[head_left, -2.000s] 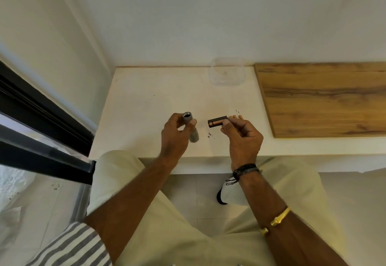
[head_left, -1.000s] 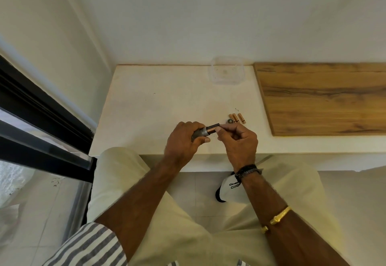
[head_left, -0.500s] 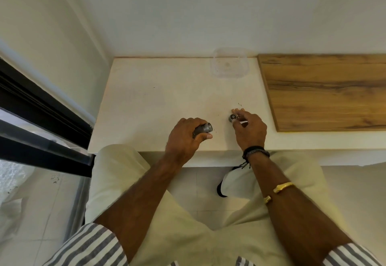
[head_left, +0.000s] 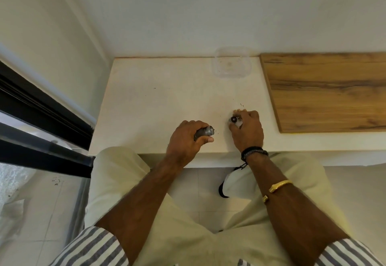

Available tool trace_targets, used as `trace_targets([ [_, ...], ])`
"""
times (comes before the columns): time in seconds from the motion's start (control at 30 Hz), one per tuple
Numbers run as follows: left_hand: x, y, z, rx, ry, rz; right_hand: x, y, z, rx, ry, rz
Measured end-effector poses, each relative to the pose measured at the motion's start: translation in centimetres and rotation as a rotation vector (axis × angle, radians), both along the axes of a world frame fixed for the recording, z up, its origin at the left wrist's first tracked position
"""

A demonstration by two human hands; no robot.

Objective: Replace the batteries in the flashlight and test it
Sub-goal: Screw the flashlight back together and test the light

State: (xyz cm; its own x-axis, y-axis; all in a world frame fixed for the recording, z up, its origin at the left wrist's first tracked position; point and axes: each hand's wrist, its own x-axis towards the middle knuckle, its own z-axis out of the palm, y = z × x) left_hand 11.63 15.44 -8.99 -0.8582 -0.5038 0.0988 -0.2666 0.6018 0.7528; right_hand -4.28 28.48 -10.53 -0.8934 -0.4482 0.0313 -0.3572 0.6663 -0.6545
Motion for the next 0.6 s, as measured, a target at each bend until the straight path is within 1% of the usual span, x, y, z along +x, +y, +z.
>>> trace_targets([
  [0.07, 0.0, 0.0, 0.0, -0.008, -0.006, 0.015, 0.6, -0.2, 0.9, -0.137, -0.001, 0.004],
  [0.13, -0.1, 0.0, 0.1, -0.016, -0.011, 0.03, 1.4, -0.3, 1.8, -0.282, -0.056, 0.022],
  [0.2, -0.2, 0.1, 0.2, -0.023, -0.019, 0.033, 2.2, -0.2, 2.5, -0.377, -0.116, 0.036],
  [0.43, -0.1, 0.2, 0.4, -0.053, -0.042, 0.029, 4.3, 0.9, 4.3, -0.433, -0.265, 0.171],
  [0.6, 0.0, 0.3, 0.7, -0.093, -0.04, -0.003, 4.5, 1.7, 4.8, -0.44, -0.279, 0.201],
])
